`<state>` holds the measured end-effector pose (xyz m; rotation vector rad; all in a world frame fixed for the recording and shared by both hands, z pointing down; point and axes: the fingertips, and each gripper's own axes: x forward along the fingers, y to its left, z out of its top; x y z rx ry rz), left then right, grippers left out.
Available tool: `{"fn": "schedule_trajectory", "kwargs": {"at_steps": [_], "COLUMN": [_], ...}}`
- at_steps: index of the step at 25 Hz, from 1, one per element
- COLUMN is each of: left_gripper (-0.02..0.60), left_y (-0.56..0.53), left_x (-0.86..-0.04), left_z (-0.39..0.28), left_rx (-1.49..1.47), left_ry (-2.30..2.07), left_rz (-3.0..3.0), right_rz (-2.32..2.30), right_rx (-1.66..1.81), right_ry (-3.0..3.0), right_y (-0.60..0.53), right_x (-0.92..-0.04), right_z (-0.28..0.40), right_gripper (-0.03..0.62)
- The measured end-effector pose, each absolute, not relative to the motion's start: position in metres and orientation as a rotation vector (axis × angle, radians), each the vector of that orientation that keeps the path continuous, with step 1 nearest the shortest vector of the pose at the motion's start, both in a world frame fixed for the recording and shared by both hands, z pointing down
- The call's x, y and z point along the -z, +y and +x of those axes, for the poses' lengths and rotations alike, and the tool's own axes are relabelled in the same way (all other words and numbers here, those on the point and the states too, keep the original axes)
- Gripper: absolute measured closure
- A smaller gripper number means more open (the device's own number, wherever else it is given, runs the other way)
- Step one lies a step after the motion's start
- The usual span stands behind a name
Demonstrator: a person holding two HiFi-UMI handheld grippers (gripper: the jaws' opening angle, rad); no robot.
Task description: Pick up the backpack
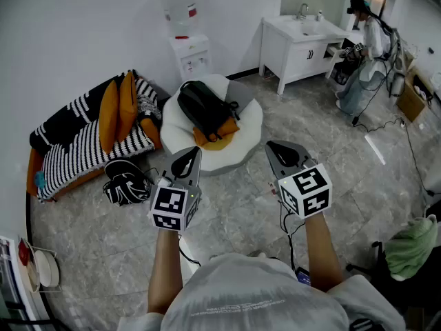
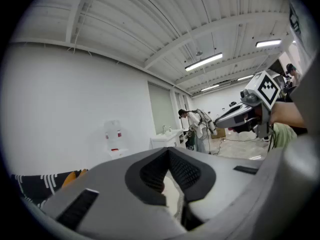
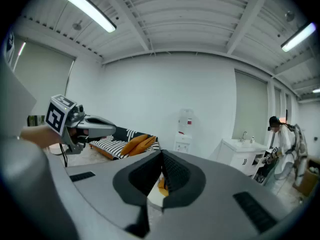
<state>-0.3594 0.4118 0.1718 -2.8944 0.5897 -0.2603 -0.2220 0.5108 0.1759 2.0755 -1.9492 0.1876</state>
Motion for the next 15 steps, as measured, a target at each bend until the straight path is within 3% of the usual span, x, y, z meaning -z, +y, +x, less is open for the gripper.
{"fn": "schedule_trajectory", "kwargs": {"at_steps": [15], "left_gripper": [0.581], "left_y": [0.443], "left_x": [-0.152], "left_z": [-0.36], "left_rx": [0.214], "left_ry": [0.606], "left_rz": [-2.883], "right_rz": [2.046], "right_rx": [-0.164], "right_ry": [-2.023], "right_y": [0.53], "right_x": [-0.167], "right_z": [-0.224], "right_gripper": [0.592]}}
